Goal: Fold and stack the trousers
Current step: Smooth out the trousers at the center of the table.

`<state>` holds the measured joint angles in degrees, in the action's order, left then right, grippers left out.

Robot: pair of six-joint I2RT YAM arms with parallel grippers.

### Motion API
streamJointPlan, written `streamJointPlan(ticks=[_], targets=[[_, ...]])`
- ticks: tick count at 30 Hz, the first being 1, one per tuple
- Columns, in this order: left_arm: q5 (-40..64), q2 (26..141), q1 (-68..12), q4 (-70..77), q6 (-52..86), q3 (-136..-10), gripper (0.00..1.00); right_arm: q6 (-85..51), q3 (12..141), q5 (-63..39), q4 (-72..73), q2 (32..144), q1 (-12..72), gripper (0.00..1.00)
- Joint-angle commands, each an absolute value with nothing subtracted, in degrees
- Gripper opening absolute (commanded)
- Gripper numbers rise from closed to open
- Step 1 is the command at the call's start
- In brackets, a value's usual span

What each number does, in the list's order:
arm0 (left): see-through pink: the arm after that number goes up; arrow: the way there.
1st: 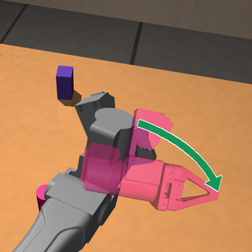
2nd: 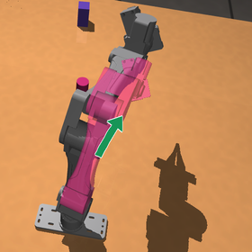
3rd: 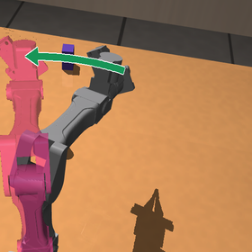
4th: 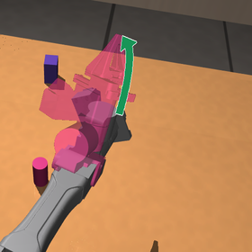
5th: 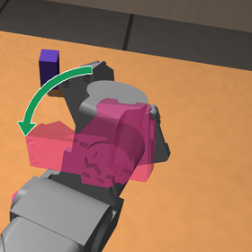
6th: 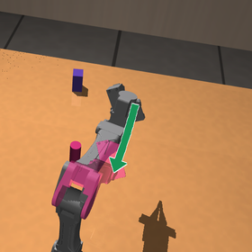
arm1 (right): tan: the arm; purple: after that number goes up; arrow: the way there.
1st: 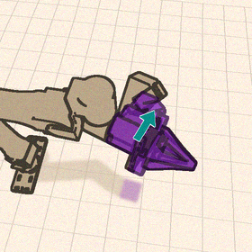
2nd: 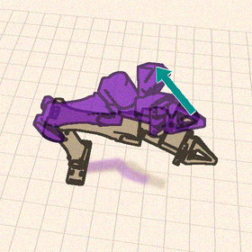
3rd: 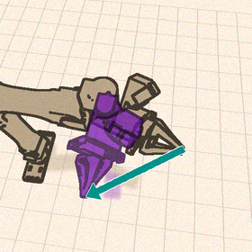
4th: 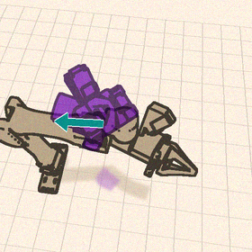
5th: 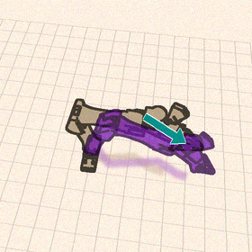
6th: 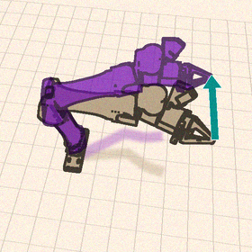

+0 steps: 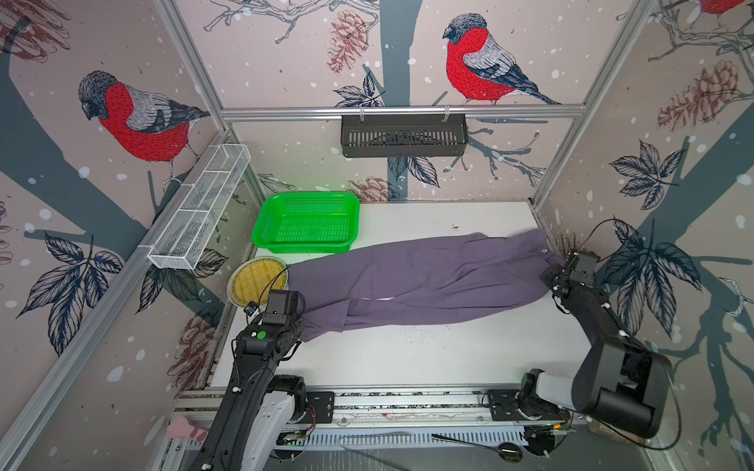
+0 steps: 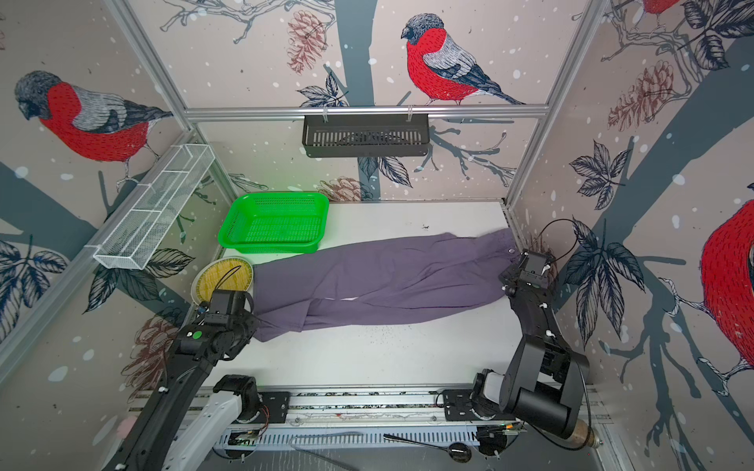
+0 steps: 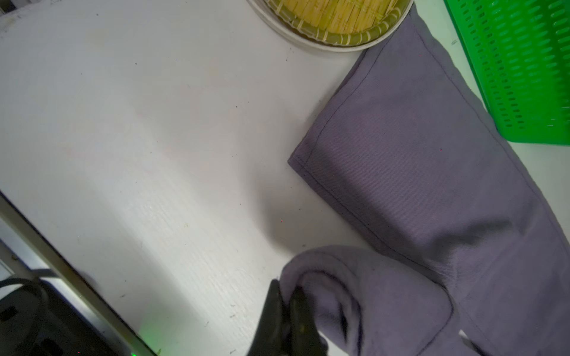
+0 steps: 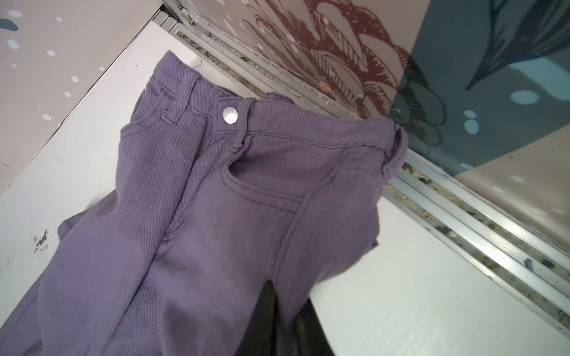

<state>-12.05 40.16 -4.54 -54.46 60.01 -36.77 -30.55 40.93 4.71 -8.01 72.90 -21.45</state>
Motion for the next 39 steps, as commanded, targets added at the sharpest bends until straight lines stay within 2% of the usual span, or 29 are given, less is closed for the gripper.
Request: streamJointPlan(ticks=[1,9,15,21,26,31,32,35,39], targets=[[-14.91,41.21,-3.24,-55.69,58.79,-39.32,0.0,-32.66,40.28,8.67,-6.14,73.29,-21.74,0.14],[-18.17,43.25,-1.86,-59.35,55.81,-47.23,0.0,-33.4,42.91,7.22,-6.79,74.08,-23.99,0.14],[-14.93,42.76,-1.76,-58.57,55.99,-47.42,0.0,-33.84,44.38,5.49,-7.7,73.13,-24.74,0.14],[0.05,38.96,-1.76,-54.66,59.52,-39.03,0.0,-35.53,41.11,6.31,-7.64,70.18,-24.98,0.17],[-2.61,34.04,-1.76,-56.75,60.34,-35.33,0.0,-36.13,36.49,8.04,-6.94,67.51,-25.65,0.18],[-1.88,34.74,-1.77,-56.6,59.32,-34.6,0.0,-36.92,34.26,6.14,-6.8,68.02,-25.66,0.21],[-2.15,35.0,-1.76,-56.68,59.03,-34.76,0.01,-36.31,34.02,4.45,-6.32,67.96,-25.56,0.24],[-4.07,34.94,-1.77,-57.89,58.02,-35.83,0.22,-35.11,34.28,-0.86,-5.63,67.79,-24.41,0.34],[-7.28,33.34,-1.77,-59.61,56.74,-39.35,0.39,-30.29,35.32,-6.02,-6.85,67.9,-17.99,0.47]])
